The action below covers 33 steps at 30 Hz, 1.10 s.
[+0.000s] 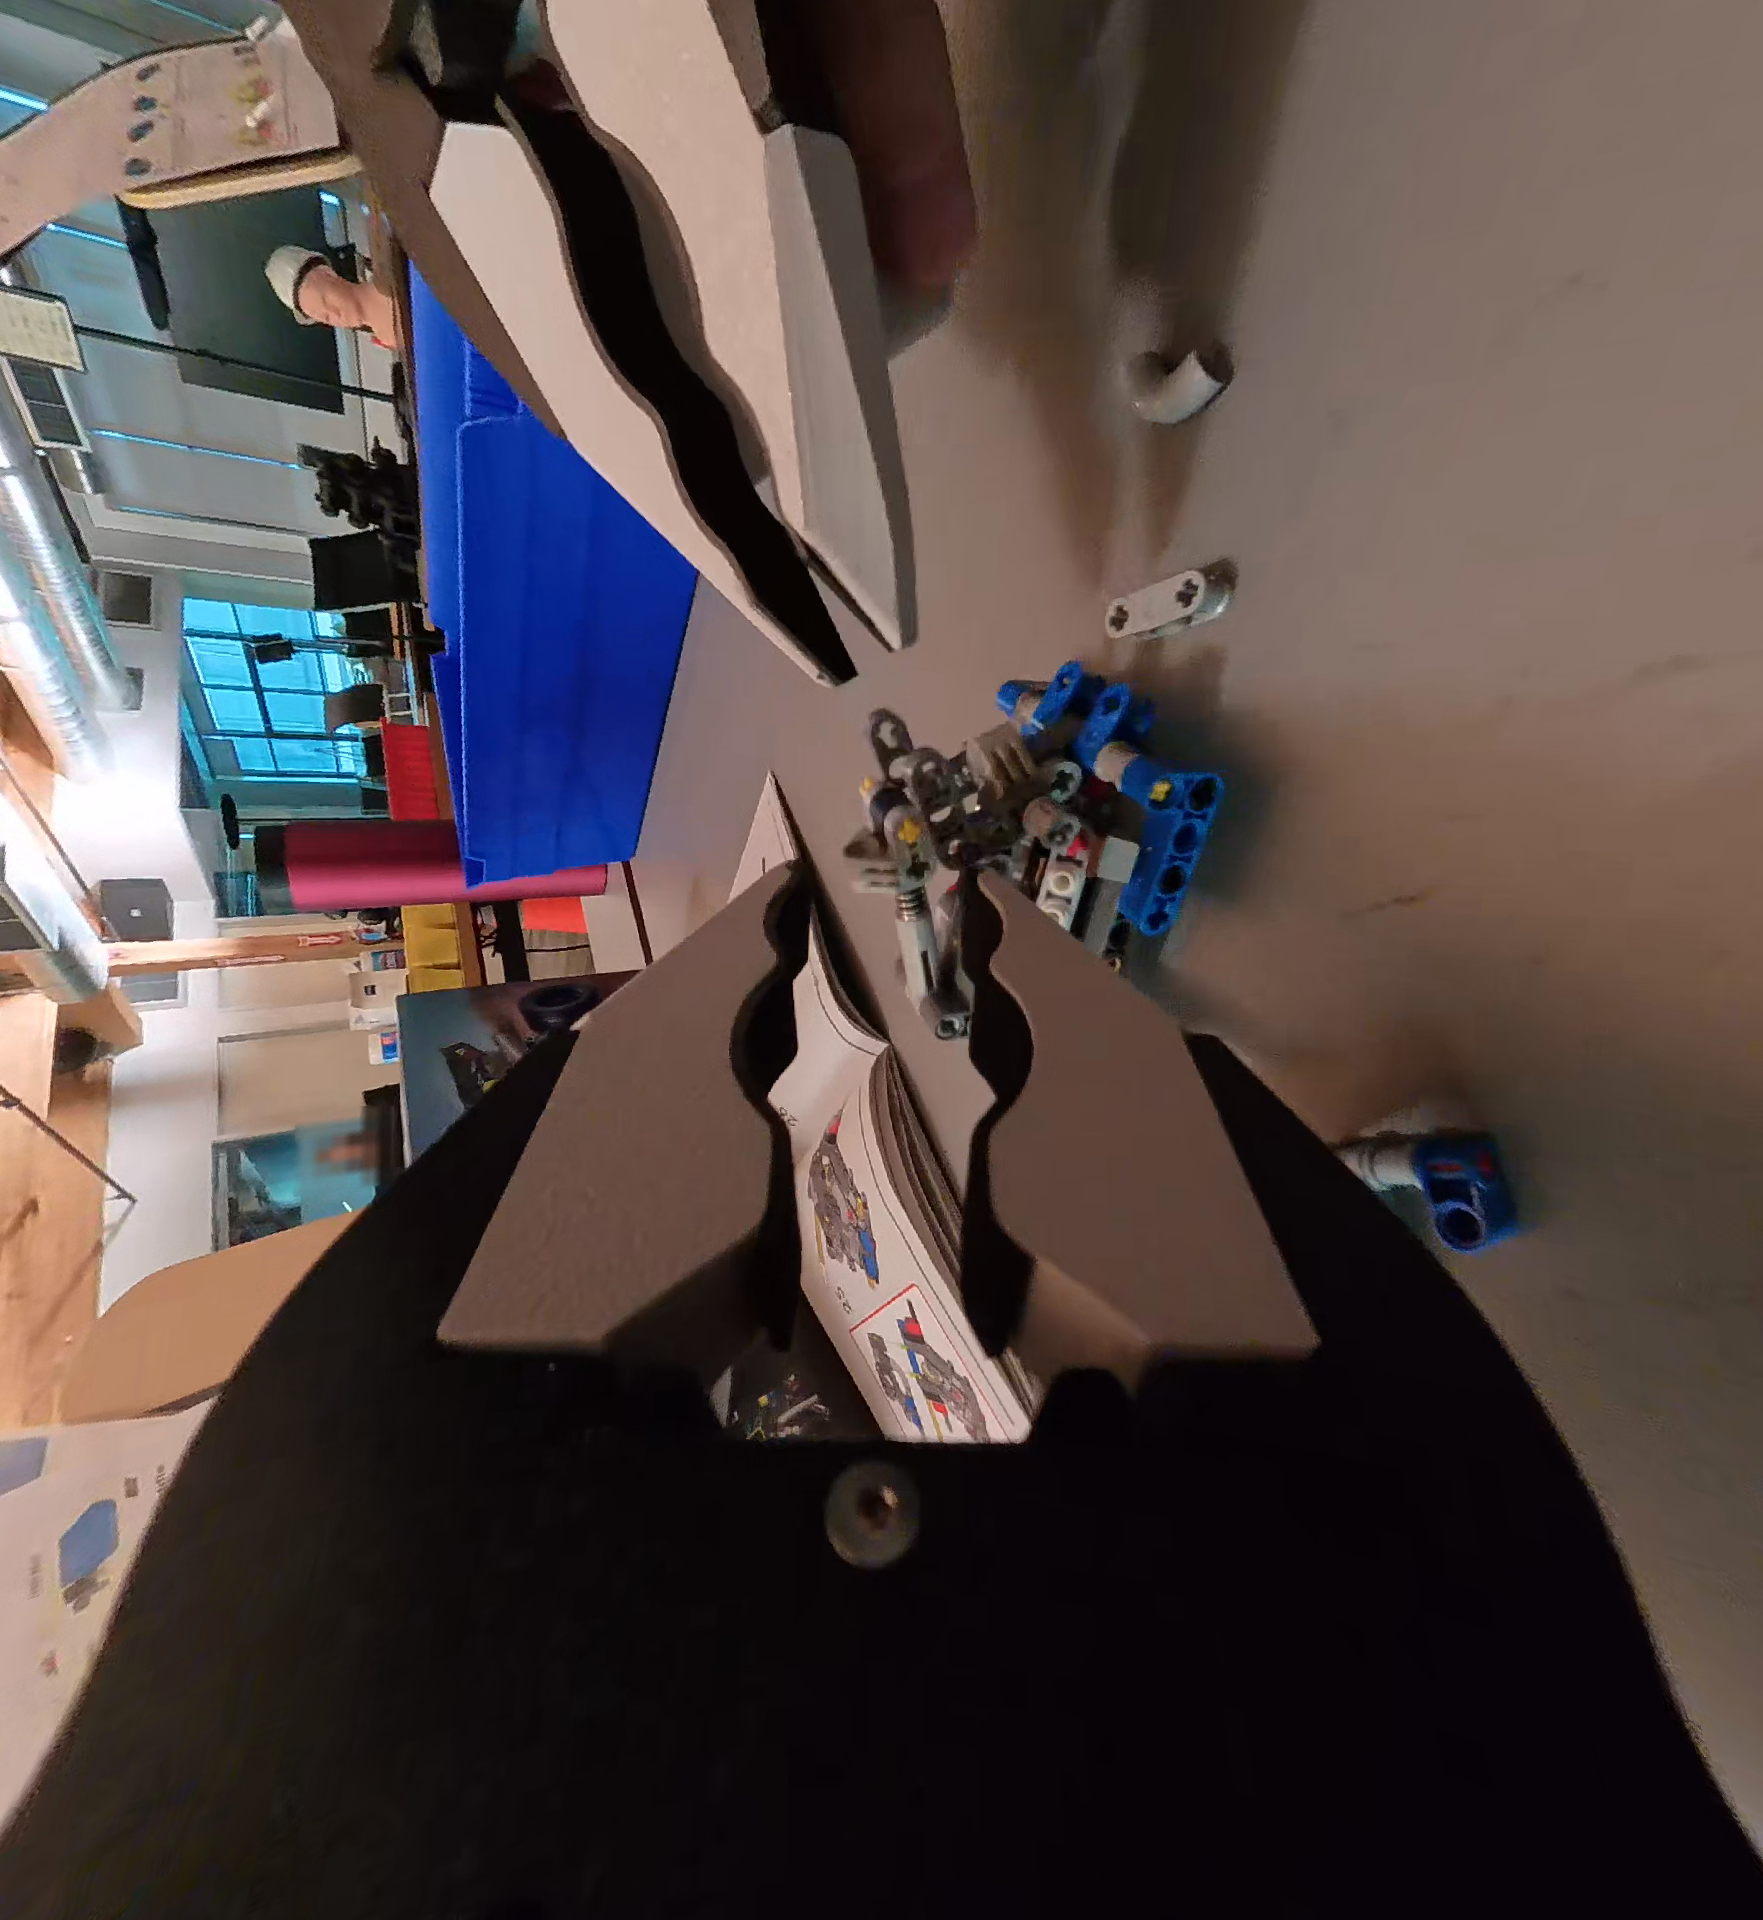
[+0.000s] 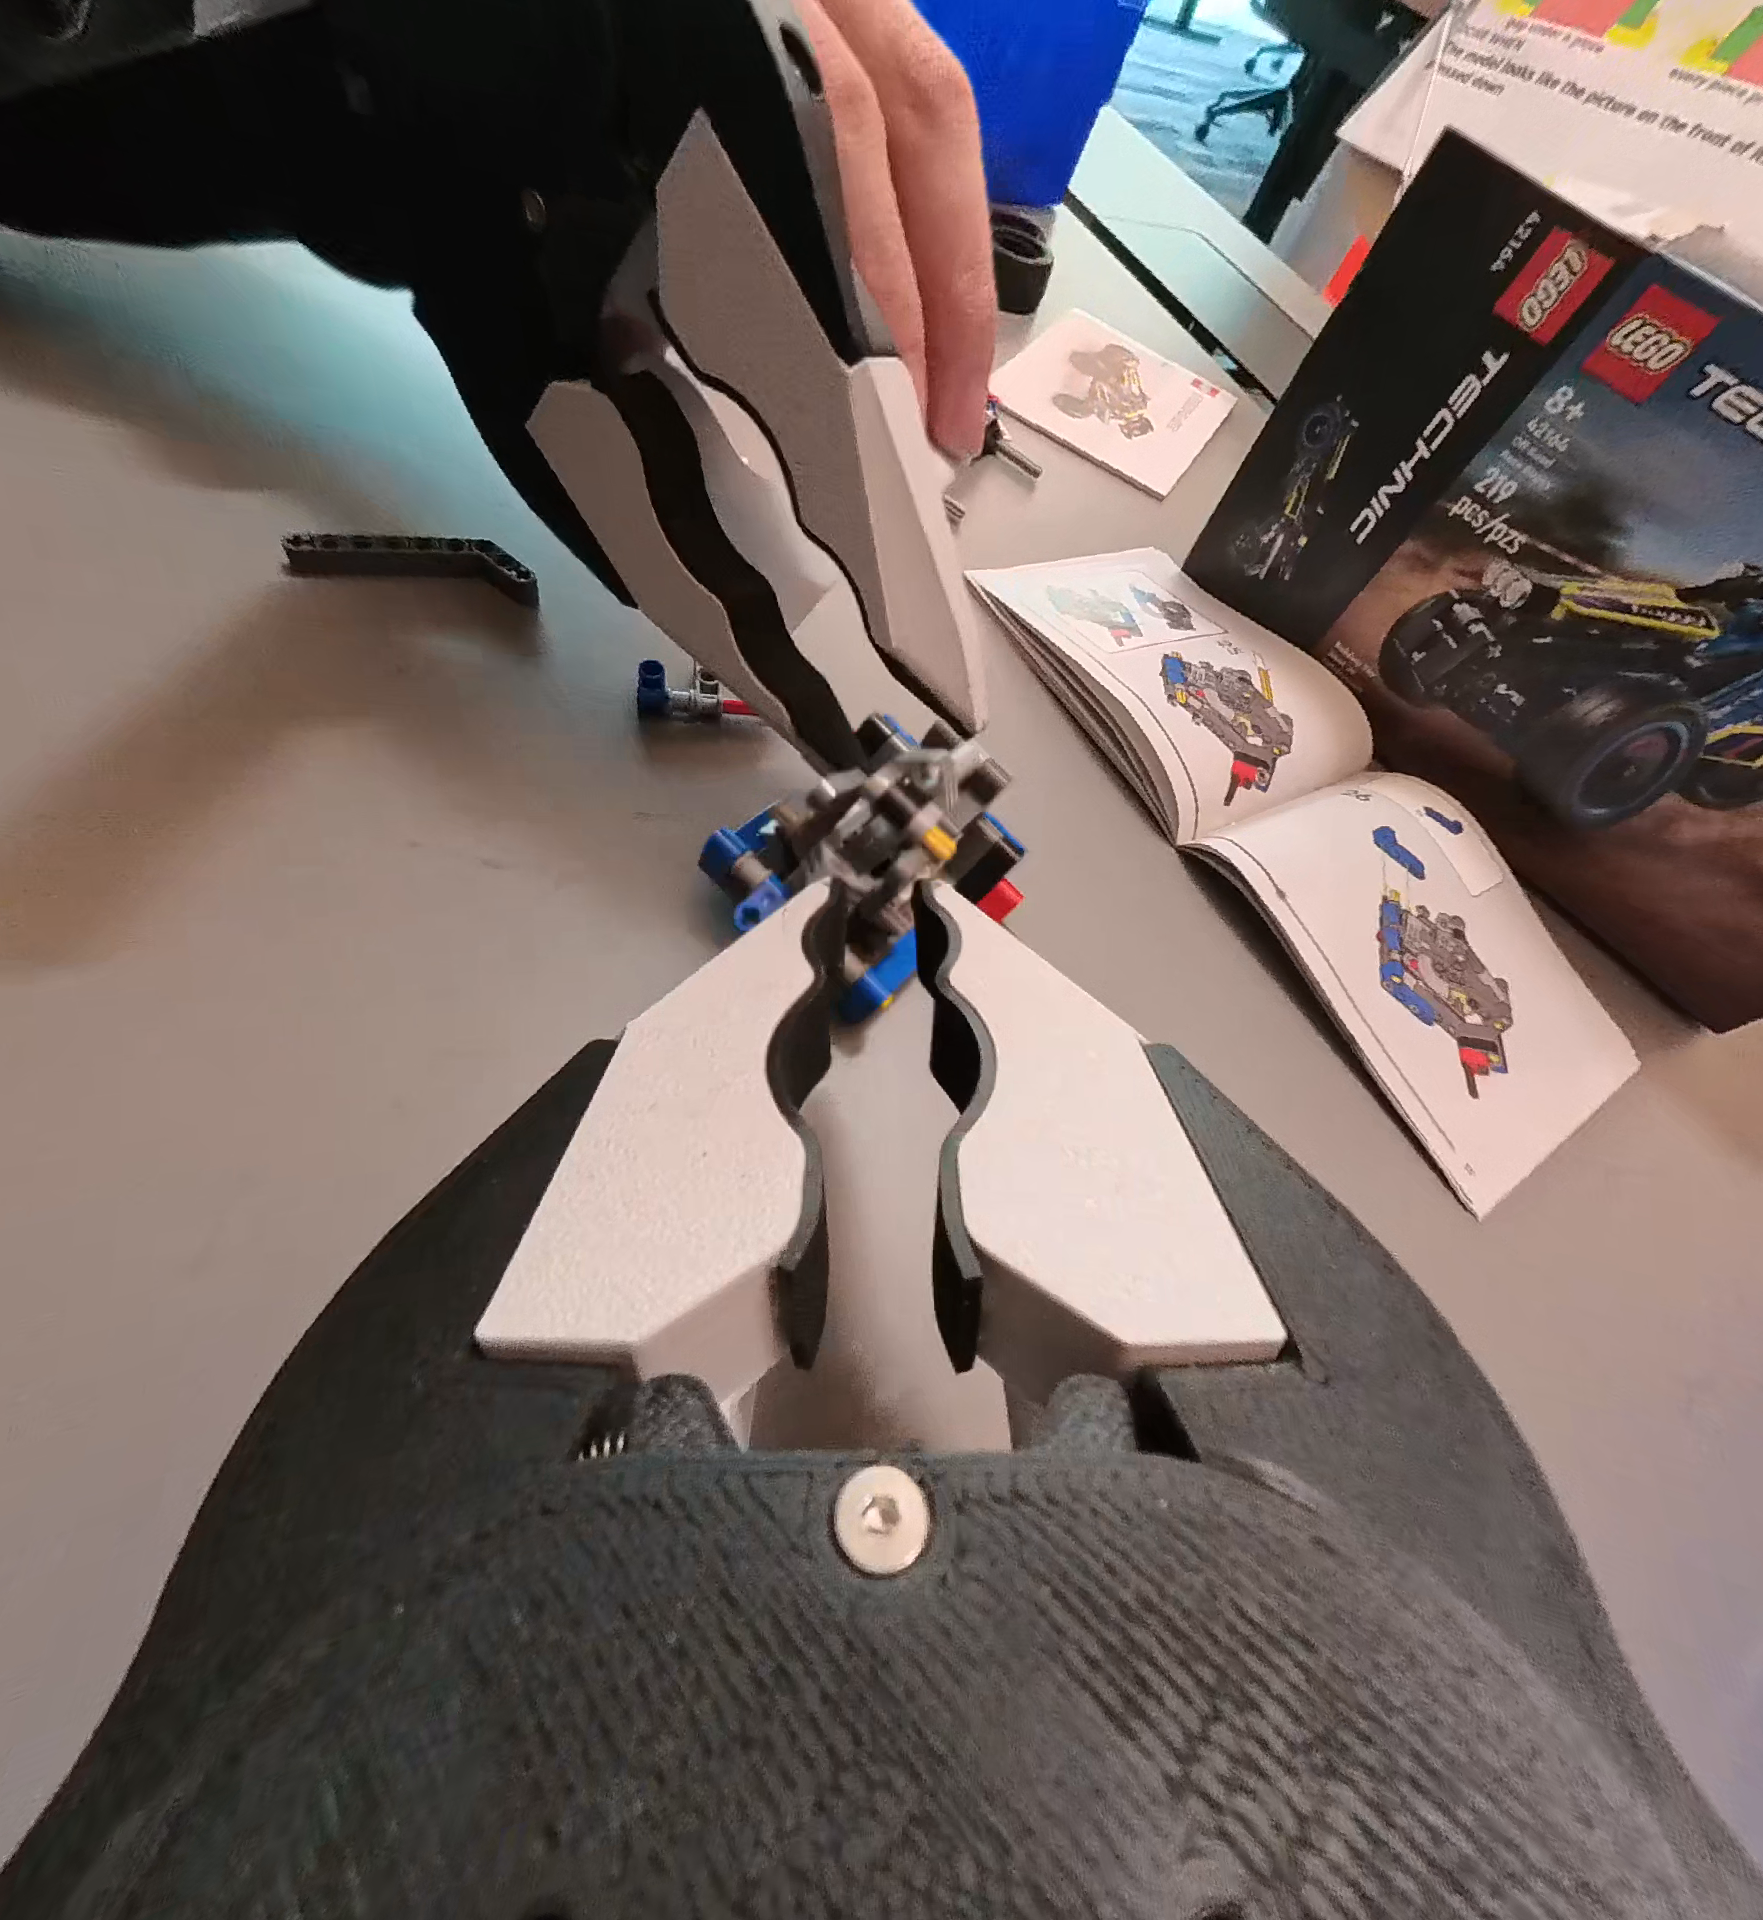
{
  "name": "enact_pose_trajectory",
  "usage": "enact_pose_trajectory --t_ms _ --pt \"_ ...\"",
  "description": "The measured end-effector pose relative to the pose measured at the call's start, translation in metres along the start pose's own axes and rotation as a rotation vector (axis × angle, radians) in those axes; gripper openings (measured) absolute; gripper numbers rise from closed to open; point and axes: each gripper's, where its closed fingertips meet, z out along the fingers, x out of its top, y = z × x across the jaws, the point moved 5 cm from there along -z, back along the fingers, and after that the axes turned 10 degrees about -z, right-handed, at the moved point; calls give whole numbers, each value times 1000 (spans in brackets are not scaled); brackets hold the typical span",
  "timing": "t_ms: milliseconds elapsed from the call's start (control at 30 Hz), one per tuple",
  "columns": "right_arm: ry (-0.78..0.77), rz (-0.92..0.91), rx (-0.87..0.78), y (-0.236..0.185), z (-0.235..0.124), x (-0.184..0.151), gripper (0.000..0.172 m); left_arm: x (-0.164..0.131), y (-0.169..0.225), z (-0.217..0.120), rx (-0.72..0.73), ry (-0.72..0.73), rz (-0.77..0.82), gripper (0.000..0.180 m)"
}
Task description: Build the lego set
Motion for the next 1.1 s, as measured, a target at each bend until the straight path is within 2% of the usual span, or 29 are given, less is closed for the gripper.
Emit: enact_pose_trajectory --t_ms 200,500,900,1100 --pt "-18 56 -13 2 2 -6 6 1 1 6 -20 8 -29 25" --pt "14 125 -20 4 9 -11 2 1 1 9 -14 8 -70 14" --pt "14 140 -49 9 9 -13 1 6 2 10 2 21 -40 24" --pt "8 139 -54 9 10 -14 1 6 5 11 47 8 -21 18"
